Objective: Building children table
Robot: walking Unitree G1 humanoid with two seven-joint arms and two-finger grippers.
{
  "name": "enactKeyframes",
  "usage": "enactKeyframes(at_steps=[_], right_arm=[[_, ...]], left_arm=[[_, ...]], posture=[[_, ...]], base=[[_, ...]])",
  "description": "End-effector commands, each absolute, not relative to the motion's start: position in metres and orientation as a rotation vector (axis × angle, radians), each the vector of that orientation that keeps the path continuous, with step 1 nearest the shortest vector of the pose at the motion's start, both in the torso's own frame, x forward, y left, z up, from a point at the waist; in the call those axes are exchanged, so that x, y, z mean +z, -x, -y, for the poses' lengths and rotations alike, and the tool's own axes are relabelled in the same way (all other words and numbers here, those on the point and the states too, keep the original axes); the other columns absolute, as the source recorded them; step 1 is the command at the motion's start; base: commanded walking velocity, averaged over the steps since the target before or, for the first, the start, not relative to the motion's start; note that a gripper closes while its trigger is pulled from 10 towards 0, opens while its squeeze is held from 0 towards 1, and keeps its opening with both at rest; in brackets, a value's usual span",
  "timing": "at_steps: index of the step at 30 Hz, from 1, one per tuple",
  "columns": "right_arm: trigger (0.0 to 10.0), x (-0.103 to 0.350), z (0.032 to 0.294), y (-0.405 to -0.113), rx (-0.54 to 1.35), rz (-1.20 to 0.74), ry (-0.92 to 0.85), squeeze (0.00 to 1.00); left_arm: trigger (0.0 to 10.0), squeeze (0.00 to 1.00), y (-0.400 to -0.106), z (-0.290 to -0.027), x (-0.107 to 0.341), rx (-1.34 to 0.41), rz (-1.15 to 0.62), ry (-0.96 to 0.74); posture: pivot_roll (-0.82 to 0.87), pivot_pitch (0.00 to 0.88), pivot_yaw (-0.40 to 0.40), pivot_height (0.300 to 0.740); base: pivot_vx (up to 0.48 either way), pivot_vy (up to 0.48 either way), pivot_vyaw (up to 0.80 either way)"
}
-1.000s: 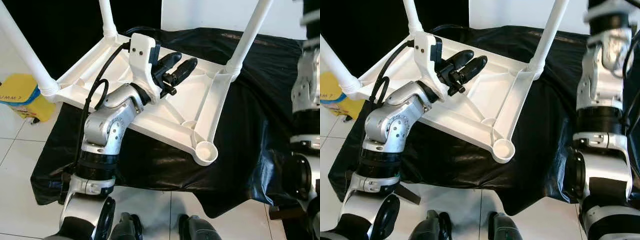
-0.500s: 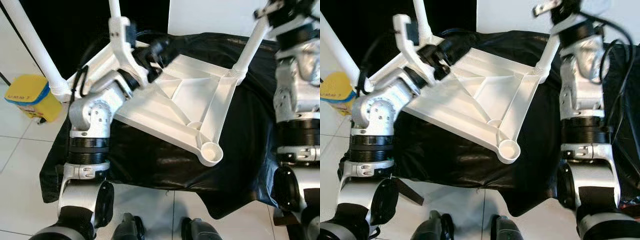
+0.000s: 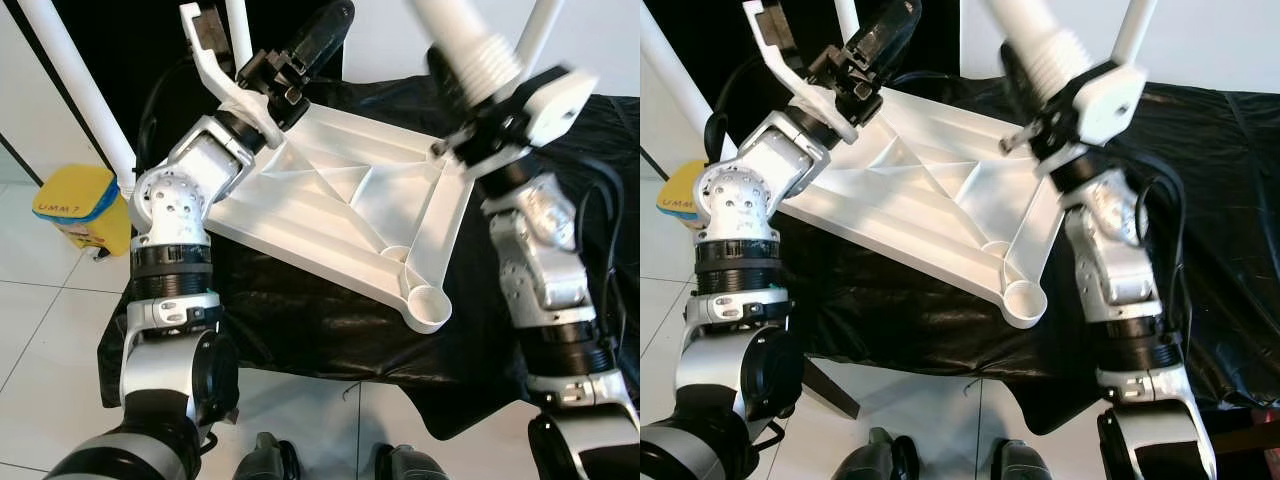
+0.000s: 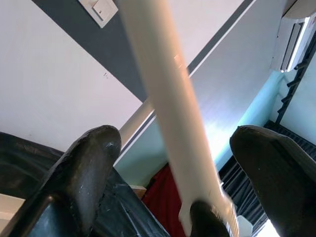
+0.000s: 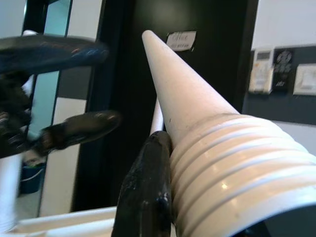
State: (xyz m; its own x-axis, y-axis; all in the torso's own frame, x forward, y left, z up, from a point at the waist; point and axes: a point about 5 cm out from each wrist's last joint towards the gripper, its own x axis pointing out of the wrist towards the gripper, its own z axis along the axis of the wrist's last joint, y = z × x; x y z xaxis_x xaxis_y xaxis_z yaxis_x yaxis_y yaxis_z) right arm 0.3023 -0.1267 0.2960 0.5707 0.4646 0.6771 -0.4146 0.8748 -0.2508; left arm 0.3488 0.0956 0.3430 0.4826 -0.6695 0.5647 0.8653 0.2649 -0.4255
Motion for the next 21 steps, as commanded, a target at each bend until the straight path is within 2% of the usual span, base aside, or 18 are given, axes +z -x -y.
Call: enactKeyframes(at_steps=[1, 3, 21], right_arm=[[10.0, 0.298, 0.121, -0.295, 0.549, 0.829, 0.054, 0.00], [10.0, 0.287, 0.114, -0.284, 0.620, 0.762, 0.060, 0.00], [10.0, 0.271, 0.111, -0.272, 0.699, 0.670, 0.099, 0.00]], left_arm=[[10.0, 0.00, -0.347, -0.090, 0.344, -1.148, 0.305, 0.770], [10.0, 0.00, -0.352, -0.087, 0.342, -1.157, 0.280, 0.791], [10.0, 0.00, -0.365, -0.091, 0.347, -1.120, 0.286, 0.804]], posture=[[-0.16, 0.113, 0.058, 0.740], [-0.18, 0.124, 0.064, 0.740], [-0.22, 0.148, 0.077, 0.740]], base=[[0.000, 0.000, 0.00], [0.000, 0.000, 0.00], [0.000, 0.000, 0.00]])
